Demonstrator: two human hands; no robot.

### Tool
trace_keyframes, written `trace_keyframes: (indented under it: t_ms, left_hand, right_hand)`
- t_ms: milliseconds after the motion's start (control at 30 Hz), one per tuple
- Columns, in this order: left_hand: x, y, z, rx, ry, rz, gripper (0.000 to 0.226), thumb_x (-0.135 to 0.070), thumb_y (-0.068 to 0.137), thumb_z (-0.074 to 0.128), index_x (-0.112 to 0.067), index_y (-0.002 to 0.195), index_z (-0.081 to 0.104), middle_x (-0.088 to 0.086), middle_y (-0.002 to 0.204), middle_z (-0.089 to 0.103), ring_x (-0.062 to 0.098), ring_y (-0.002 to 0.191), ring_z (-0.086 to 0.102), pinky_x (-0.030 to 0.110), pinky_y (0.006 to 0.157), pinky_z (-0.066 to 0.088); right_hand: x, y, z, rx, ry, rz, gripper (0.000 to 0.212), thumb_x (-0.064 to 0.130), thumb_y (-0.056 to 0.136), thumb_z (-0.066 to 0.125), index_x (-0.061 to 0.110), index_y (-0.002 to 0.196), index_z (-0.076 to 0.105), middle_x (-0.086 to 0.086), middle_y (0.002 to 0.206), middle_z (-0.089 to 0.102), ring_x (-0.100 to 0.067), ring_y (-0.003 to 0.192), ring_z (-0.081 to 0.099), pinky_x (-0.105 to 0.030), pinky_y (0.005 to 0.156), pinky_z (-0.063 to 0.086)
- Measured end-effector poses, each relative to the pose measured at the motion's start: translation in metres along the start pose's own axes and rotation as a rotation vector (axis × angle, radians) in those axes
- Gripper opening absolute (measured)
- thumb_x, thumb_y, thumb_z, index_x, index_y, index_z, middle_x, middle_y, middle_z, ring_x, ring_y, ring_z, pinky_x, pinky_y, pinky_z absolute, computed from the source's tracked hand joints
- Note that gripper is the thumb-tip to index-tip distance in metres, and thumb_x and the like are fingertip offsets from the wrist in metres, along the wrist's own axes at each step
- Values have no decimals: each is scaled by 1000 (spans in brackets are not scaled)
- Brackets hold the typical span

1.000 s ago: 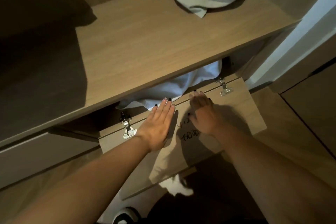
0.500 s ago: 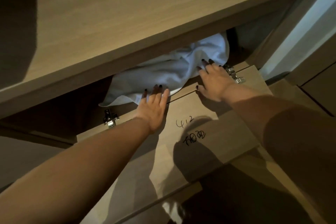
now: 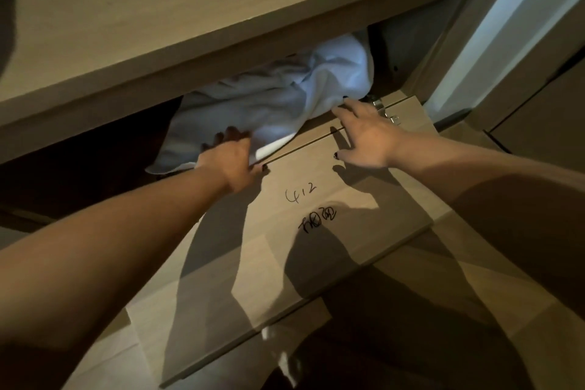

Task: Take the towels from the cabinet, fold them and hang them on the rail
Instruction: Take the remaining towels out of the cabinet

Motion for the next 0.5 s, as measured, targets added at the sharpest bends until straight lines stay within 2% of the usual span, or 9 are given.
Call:
trace_keyframes:
  t_ms: [67,133,233,300,400,467,500]
  left_hand:
    - [10,-4,9,-11,138,12,37,-39,98,50,-15,125,45,13,132,45,35,123,45,48,100,38]
    - [12,-8,6,-102,201,69,22,-24,99,47,-16,119,48,12,128,48,33,119,46,46,100,35]
    - [-2,-18,-12,-275,35,170,23,-14,95,52,-13,118,49,14,126,53,38,110,53,44,85,40]
    - [-20,-26,-24,-426,-78,314,25,-15,91,53,-8,114,53,17,136,49,40,112,54,46,78,44]
    - [-51,-42,-32,-570,-293,542,30,-19,92,41,0,110,55,20,147,38,37,128,46,48,94,45]
    - [-72,-53,-31,-568,-454,667,28,-17,95,41,3,110,53,22,148,36,36,134,41,51,105,41]
    - [-81,-59,-29,-564,-498,722,25,-17,96,41,1,110,51,22,147,35,36,135,39,57,107,37]
  right_hand:
    - [5,-1,2,14,-39,-34,89,36,89,66,14,156,11,-13,163,1,-32,150,6,-41,119,17]
    - [12,-4,4,18,-80,-82,89,37,90,65,14,156,9,-13,163,0,-31,150,5,-41,120,16]
    - [19,-7,8,-2,-64,-139,94,38,89,66,15,157,4,-12,164,-1,-30,151,4,-40,120,14]
    - [22,-9,11,-46,-26,-188,102,41,85,69,16,157,1,-11,164,-2,-29,151,4,-38,120,13]
    - [21,-14,15,-142,100,-229,117,49,75,77,17,157,0,-7,164,0,-25,151,2,-33,119,5]
    - [14,-17,16,-244,232,-237,115,46,67,82,15,155,16,-7,163,12,-26,151,8,-39,122,8]
    - [10,-18,16,-306,273,-268,101,40,66,82,13,149,32,-8,159,23,-27,149,14,-43,122,15]
Point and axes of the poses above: each hand's wrist, its own y-axis towards the middle knuckle, its own z-axis out of the palm, x = y × z, the point moved 2 cm from there along y, towards the middle knuckle
